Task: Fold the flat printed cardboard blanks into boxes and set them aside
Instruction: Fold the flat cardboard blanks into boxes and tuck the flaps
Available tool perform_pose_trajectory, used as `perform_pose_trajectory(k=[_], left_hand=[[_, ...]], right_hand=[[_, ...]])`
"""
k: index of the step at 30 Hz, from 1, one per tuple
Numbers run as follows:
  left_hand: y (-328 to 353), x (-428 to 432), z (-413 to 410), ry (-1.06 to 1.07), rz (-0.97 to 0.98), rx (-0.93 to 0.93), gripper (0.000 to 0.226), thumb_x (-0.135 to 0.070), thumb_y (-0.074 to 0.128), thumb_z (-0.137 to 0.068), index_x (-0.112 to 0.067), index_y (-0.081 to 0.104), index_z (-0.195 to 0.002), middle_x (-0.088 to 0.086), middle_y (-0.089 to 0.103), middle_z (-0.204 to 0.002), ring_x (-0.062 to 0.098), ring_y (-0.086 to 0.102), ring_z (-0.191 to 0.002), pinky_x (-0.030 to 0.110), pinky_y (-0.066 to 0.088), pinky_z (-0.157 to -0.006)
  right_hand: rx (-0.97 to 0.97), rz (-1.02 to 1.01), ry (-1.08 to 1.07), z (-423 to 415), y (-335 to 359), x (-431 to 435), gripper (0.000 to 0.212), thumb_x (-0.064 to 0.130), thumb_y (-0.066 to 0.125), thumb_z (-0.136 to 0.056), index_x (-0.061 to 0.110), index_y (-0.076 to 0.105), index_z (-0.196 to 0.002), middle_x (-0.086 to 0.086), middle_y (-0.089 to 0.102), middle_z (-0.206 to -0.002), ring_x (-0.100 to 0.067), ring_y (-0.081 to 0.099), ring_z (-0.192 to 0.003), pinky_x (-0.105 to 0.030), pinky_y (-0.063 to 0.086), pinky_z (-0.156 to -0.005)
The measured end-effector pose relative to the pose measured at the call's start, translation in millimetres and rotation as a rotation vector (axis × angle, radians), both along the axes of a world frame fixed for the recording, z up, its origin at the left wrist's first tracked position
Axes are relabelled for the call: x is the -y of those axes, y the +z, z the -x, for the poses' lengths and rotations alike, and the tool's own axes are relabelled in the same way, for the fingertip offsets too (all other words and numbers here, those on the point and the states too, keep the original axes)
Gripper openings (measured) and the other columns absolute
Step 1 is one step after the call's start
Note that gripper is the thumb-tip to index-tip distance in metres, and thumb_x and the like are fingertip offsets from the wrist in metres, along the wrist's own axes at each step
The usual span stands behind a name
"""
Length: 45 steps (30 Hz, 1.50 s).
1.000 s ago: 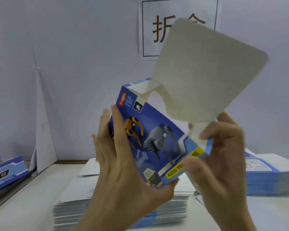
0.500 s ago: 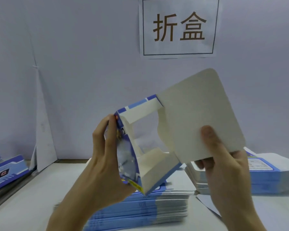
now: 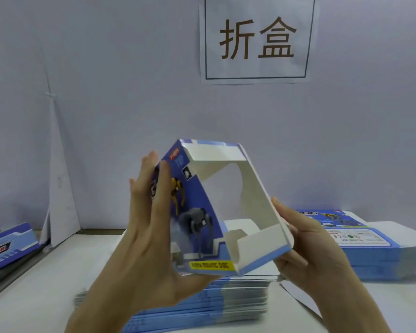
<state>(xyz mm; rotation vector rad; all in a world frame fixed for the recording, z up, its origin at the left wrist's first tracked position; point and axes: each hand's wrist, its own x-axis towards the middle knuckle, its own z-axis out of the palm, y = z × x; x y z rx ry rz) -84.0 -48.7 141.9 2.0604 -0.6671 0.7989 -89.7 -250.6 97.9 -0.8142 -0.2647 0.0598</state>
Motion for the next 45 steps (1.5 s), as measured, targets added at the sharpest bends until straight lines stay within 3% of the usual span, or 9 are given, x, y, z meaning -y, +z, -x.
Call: perform_pose_trajectory(k=[2,5,11,19,22,26,34,39,45], left_hand=[[-12.3,-6.0,4.0,0.012,-0.174,0.170,0.100,-0.031,0.076,-0.070,-0.002,0.020,-0.147,0.015,0.022,-0.152,0.024,0.019,-0.147,0.055,0.028,-0.114],[-34.7,-19.7,2.6,0.052,-0.388,0.369,0.120,-0.070,0.074,-0.056,-0.018,0.017,-0.149,0.011,0.018,-0.151,0.013,0.013,-0.146,0.069,0.037,-0.099],[-33.8,-20.1,-4.5,-0.008,-0.403,0.378,0.113,-0.083,0.055,-0.063,-0.027,0.016,-0.153,0.007,0.015,-0.155,0.019,0.027,-0.140,0.039,0.037,-0.100],[-41.0,-11.3,-5.3,-0.056,-0.366,0.266,0.113,-0.081,0.059,-0.058,-0.042,0.009,-0.151,-0.002,-0.004,-0.161,0.025,0.029,-0.142,0.051,0.051,-0.091],[-47.6,-3.2,-4.0,-0.012,-0.413,0.314,0.116,-0.085,0.054,-0.058,-0.038,0.007,-0.153,0.005,-0.003,-0.161,0.033,0.034,-0.138,0.042,0.044,-0.092],[-53.3,7.5,-6.1,0.017,-0.459,0.364,0.105,-0.088,0.048,-0.060,-0.038,0.026,-0.149,0.007,0.002,-0.161,0.029,0.028,-0.138,0.036,0.031,-0.097],[-57.9,13.5,-12.0,-0.027,-0.445,0.421,0.063,-0.062,0.068,-0.057,-0.029,0.053,-0.109,0.010,0.020,-0.153,0.032,0.019,-0.144,0.054,0.045,-0.091],[-56.6,7.9,-10.9,-0.050,-0.435,0.419,0.060,-0.061,0.070,-0.059,-0.032,0.055,-0.109,0.006,0.016,-0.155,0.027,0.015,-0.146,0.048,0.049,-0.089],[-55.8,13.0,-6.0,-0.102,-0.478,0.484,0.067,-0.066,0.074,-0.060,-0.036,0.049,-0.114,0.003,0.013,-0.156,0.026,0.019,-0.144,0.038,0.051,-0.089]], right_hand=[[-0.050,0.027,-0.159,-0.8,1.2,5.1,0.050,0.022,0.087,-0.055,0.004,0.064,-0.095,-0.008,0.062,-0.058,-0.007,0.041,-0.024,-0.012,0.023,-0.022],[-0.008,0.188,-0.427,-0.5,2.6,15.8,0.022,0.024,0.063,-0.078,0.012,0.065,-0.097,0.001,0.061,-0.055,-0.006,0.051,-0.035,-0.013,0.035,-0.029],[0.133,0.305,-0.753,1.5,-0.4,19.4,0.032,0.019,0.067,-0.083,0.023,0.069,-0.114,0.000,0.076,-0.093,-0.012,0.070,-0.072,-0.023,0.054,-0.050],[0.396,0.541,-1.043,4.3,-1.3,18.2,0.046,0.004,0.057,-0.094,0.047,0.076,-0.091,0.018,0.071,-0.074,0.000,0.054,-0.062,-0.017,0.047,-0.048],[0.559,0.830,-1.148,8.3,1.5,21.4,0.035,0.025,0.060,-0.092,0.059,0.069,-0.098,0.014,0.058,-0.058,-0.003,0.037,-0.052,-0.014,0.034,-0.047],[0.564,0.668,-0.912,11.0,4.7,6.2,0.018,0.051,0.056,-0.093,0.050,0.074,-0.097,0.008,0.071,-0.074,0.003,0.056,-0.064,-0.007,0.041,-0.057],[0.015,0.217,-0.389,5.2,5.2,3.2,0.027,0.024,0.060,-0.073,0.015,0.079,-0.091,-0.005,0.074,-0.088,-0.016,0.069,-0.071,-0.026,0.056,-0.055],[0.034,0.359,-0.560,1.7,1.9,7.1,0.031,0.002,0.055,-0.090,0.017,0.080,-0.082,-0.004,0.075,-0.079,-0.010,0.066,-0.062,-0.020,0.053,-0.052],[0.019,0.364,-0.648,5.3,4.3,4.4,0.023,0.032,0.072,-0.066,0.015,0.078,-0.081,-0.001,0.073,-0.073,-0.012,0.064,-0.060,-0.022,0.052,-0.049]])
